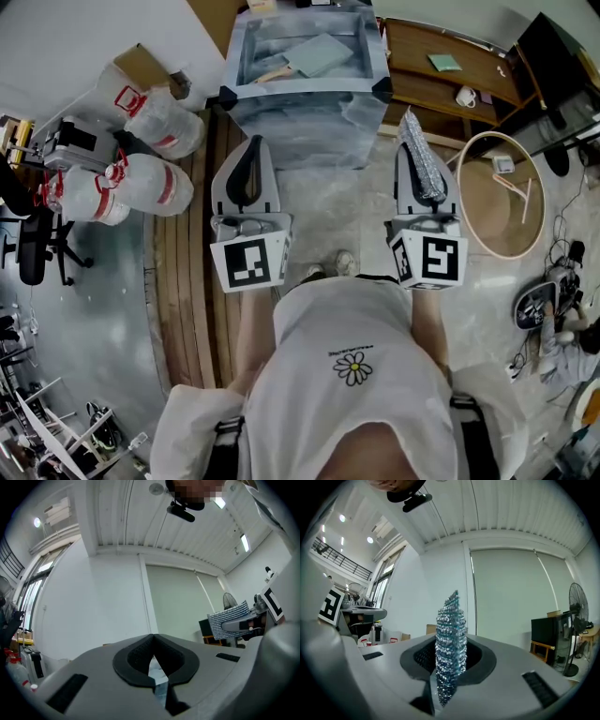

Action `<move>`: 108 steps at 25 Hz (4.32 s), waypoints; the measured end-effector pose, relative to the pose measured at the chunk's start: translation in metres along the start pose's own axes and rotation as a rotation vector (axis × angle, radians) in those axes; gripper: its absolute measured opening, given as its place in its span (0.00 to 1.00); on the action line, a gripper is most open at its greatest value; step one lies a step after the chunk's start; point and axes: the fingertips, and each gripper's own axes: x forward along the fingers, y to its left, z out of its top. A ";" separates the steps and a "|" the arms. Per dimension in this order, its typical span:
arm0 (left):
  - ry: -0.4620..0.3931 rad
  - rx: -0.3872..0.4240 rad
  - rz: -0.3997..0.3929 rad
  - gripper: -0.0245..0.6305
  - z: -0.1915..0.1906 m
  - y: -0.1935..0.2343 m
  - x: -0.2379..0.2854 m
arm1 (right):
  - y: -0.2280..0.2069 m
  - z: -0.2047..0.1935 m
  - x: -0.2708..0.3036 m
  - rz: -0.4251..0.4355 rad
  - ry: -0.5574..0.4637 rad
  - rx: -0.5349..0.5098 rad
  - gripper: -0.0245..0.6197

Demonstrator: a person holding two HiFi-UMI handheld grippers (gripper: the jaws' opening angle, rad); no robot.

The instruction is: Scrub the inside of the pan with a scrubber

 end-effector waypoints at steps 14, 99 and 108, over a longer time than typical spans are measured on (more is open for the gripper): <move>-0.024 0.016 0.045 0.06 -0.013 0.016 0.053 | -0.033 -0.010 0.052 0.018 -0.030 -0.002 0.14; 1.609 0.303 -0.920 0.35 -0.499 0.097 0.323 | -0.086 -0.092 0.467 0.015 0.210 0.062 0.14; 1.611 0.300 -0.910 0.22 -0.503 0.097 0.324 | -0.090 -0.096 0.466 0.016 0.232 0.042 0.14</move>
